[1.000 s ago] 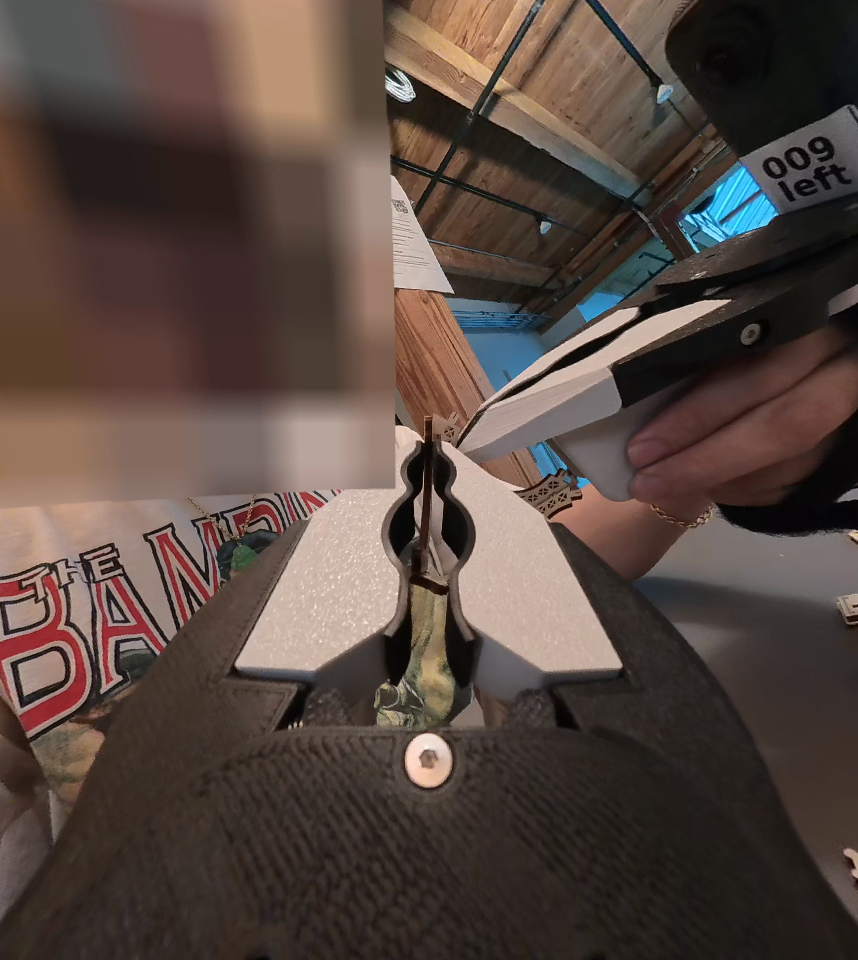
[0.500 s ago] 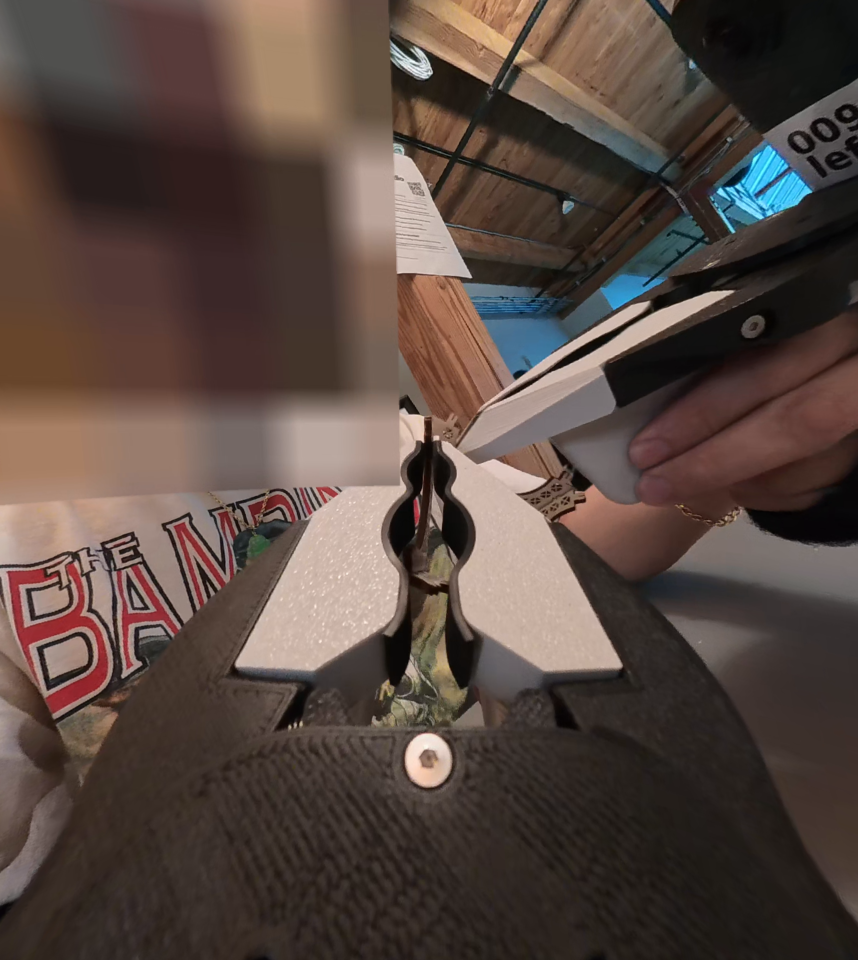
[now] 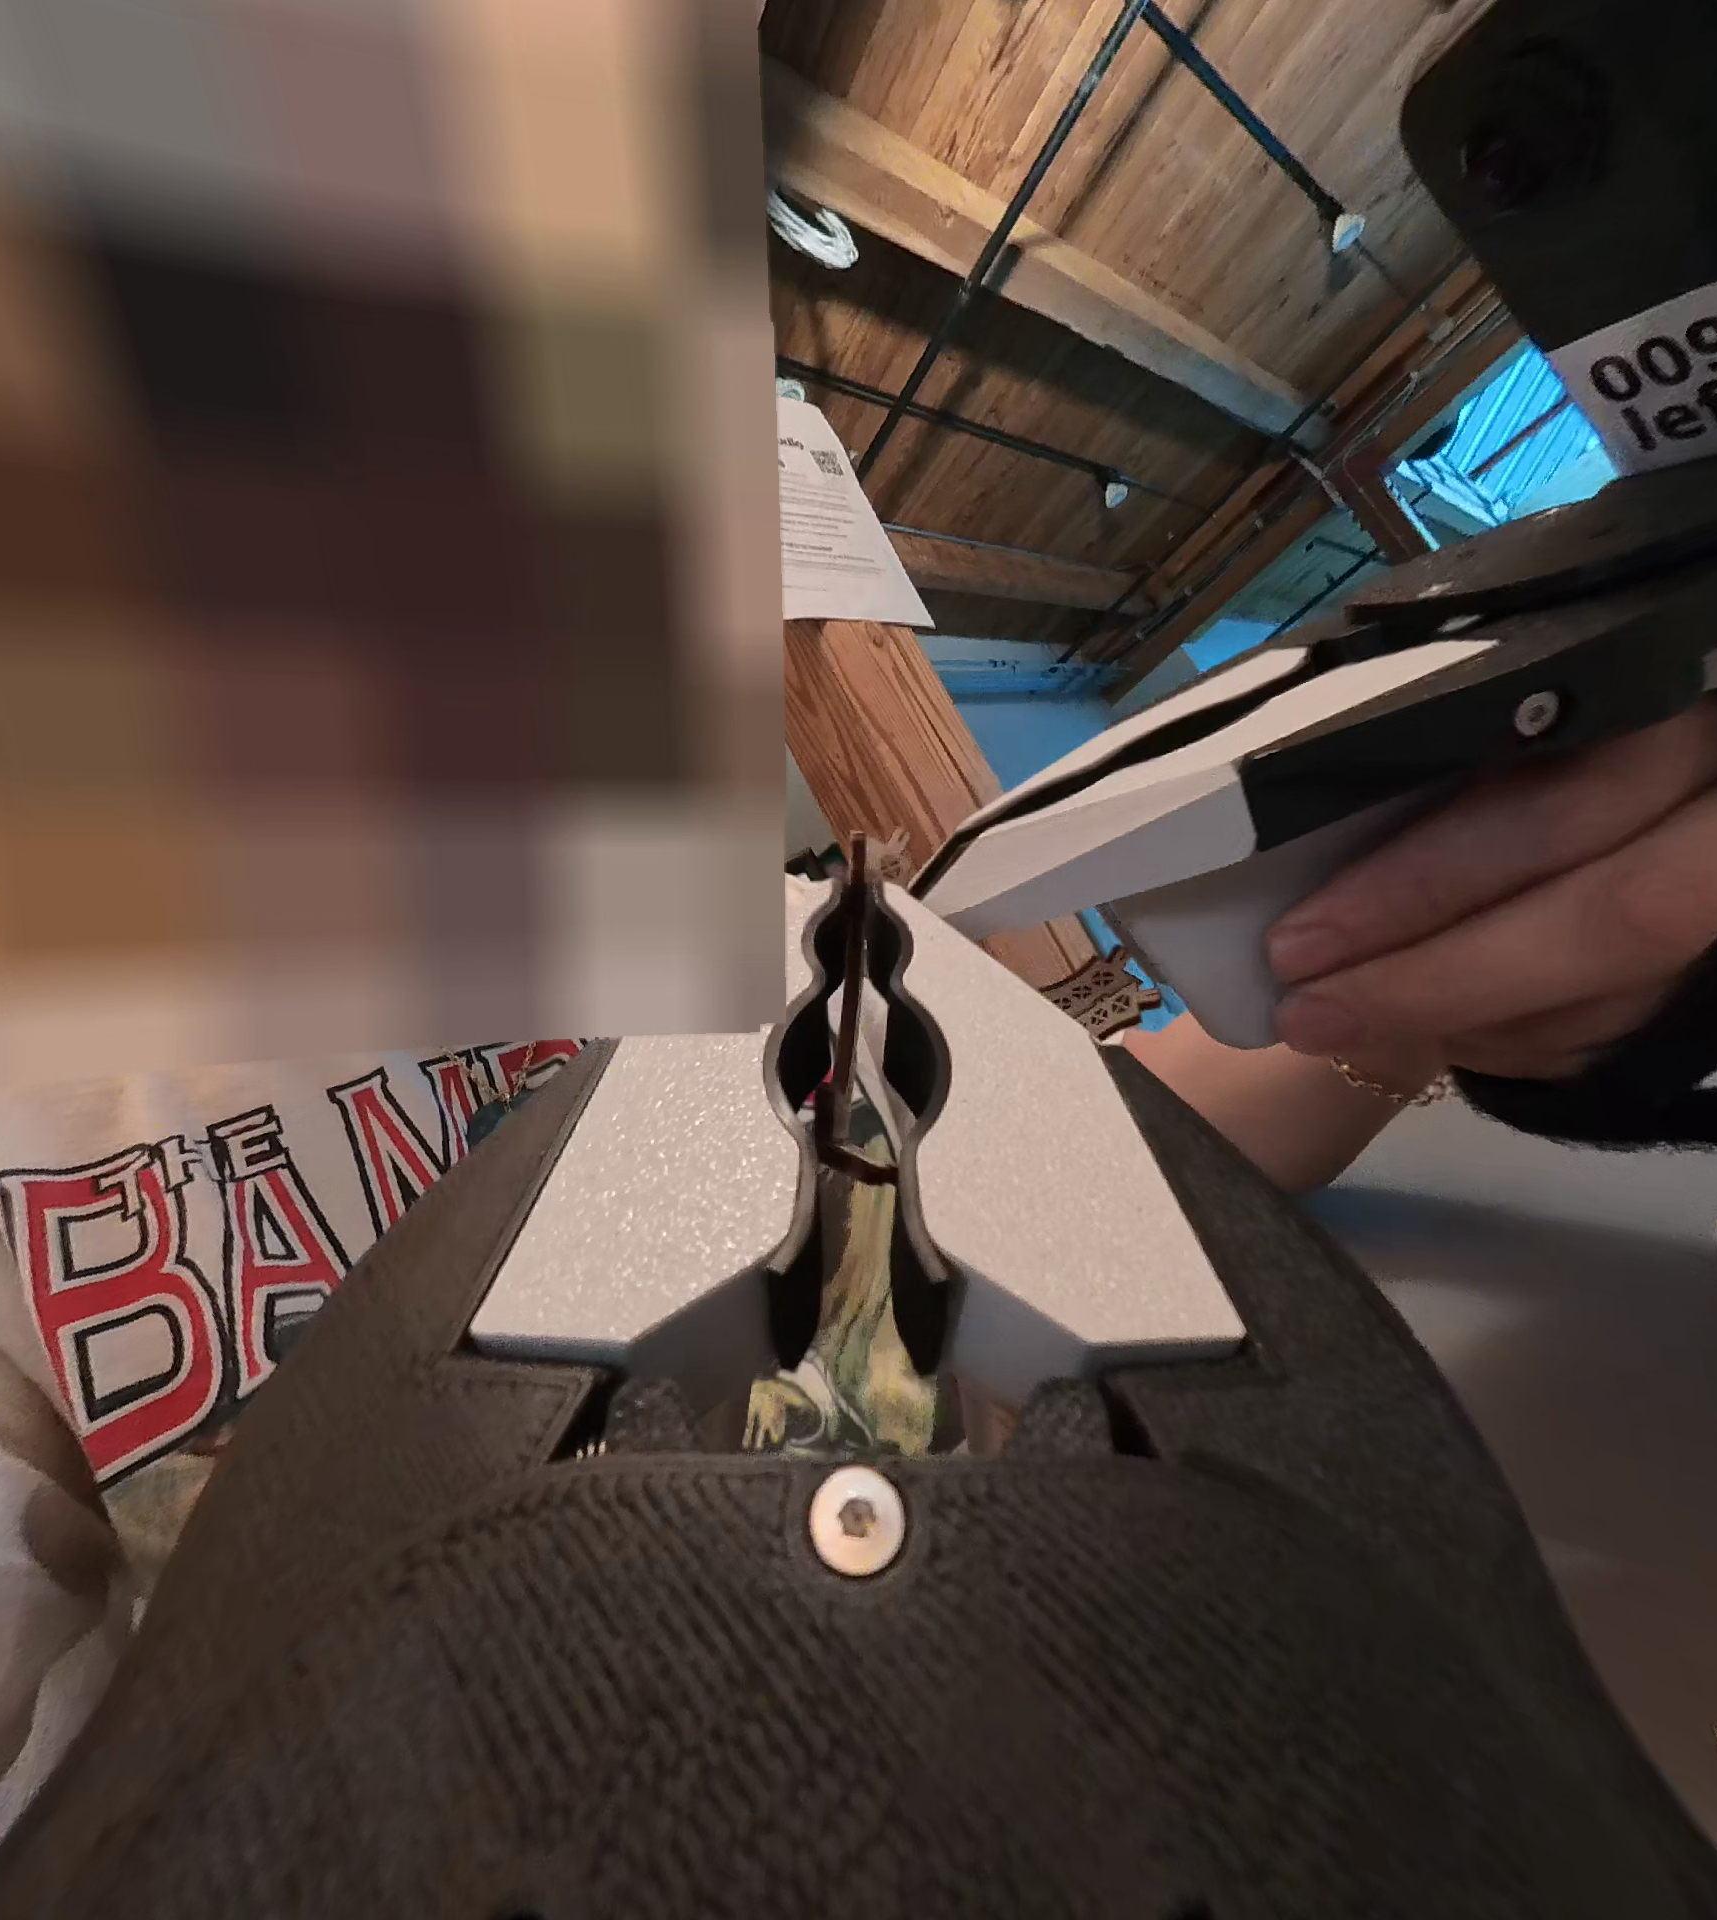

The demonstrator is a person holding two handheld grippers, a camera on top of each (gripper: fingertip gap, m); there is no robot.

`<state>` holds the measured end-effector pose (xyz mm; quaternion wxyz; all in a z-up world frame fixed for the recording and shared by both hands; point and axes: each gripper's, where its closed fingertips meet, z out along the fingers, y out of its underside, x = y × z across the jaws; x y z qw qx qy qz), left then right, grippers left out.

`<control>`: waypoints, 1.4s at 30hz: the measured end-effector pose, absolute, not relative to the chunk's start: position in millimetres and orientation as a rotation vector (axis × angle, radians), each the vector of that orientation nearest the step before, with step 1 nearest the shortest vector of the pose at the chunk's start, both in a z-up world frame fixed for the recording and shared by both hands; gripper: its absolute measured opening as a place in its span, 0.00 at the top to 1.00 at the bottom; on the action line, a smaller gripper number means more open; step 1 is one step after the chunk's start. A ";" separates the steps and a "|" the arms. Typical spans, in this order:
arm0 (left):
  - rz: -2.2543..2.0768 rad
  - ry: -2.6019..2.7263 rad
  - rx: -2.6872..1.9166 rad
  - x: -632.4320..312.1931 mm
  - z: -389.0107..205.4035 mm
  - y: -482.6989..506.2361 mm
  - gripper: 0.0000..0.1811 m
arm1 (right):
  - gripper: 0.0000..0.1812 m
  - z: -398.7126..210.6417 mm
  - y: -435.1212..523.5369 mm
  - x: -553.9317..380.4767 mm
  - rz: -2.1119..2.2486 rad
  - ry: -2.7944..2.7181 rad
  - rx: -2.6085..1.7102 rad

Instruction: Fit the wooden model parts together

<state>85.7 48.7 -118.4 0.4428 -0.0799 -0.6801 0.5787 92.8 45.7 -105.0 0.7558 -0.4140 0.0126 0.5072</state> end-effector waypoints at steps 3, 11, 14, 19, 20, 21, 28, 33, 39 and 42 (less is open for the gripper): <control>1.478 -1.705 -0.183 91.2 -117.3 47.9 0.97 | 1.00 -104.2 44.6 98.8 1.104 0.050 -0.879; 1.518 -1.743 -0.170 96.8 -116.3 49.7 0.95 | 0.99 -104.9 46.0 99.4 1.088 0.055 -0.891; 1.517 -1.775 -0.158 98.6 -117.0 49.0 0.94 | 0.99 -105.1 45.7 100.0 1.086 0.058 -0.892; 1.562 -1.903 -0.110 109.1 -116.4 48.7 0.87 | 1.00 -105.2 44.1 102.4 1.064 0.063 -0.897; 1.579 -1.914 -0.106 110.4 -113.9 49.4 0.87 | 1.00 -105.4 44.2 102.9 1.061 0.065 -0.898; 1.590 -1.919 -0.104 111.0 -111.3 50.6 0.86 | 1.00 -105.4 44.1 103.4 1.059 0.066 -0.897; 1.584 -1.938 -0.085 109.8 -105.0 56.2 0.99 | 1.00 -106.5 44.4 107.4 1.002 0.078 -0.916; 1.546 -1.908 -0.072 106.7 -107.1 54.8 0.98 | 0.99 -106.5 44.4 105.4 1.006 0.068 -0.921; 1.512 -1.930 -0.044 110.0 -117.2 52.9 0.91 | 1.00 -107.1 44.9 102.2 1.020 0.057 -0.931; 1.527 -1.861 -0.070 104.9 -109.4 53.1 0.98 | 1.00 -107.7 45.9 101.5 1.023 0.056 -0.937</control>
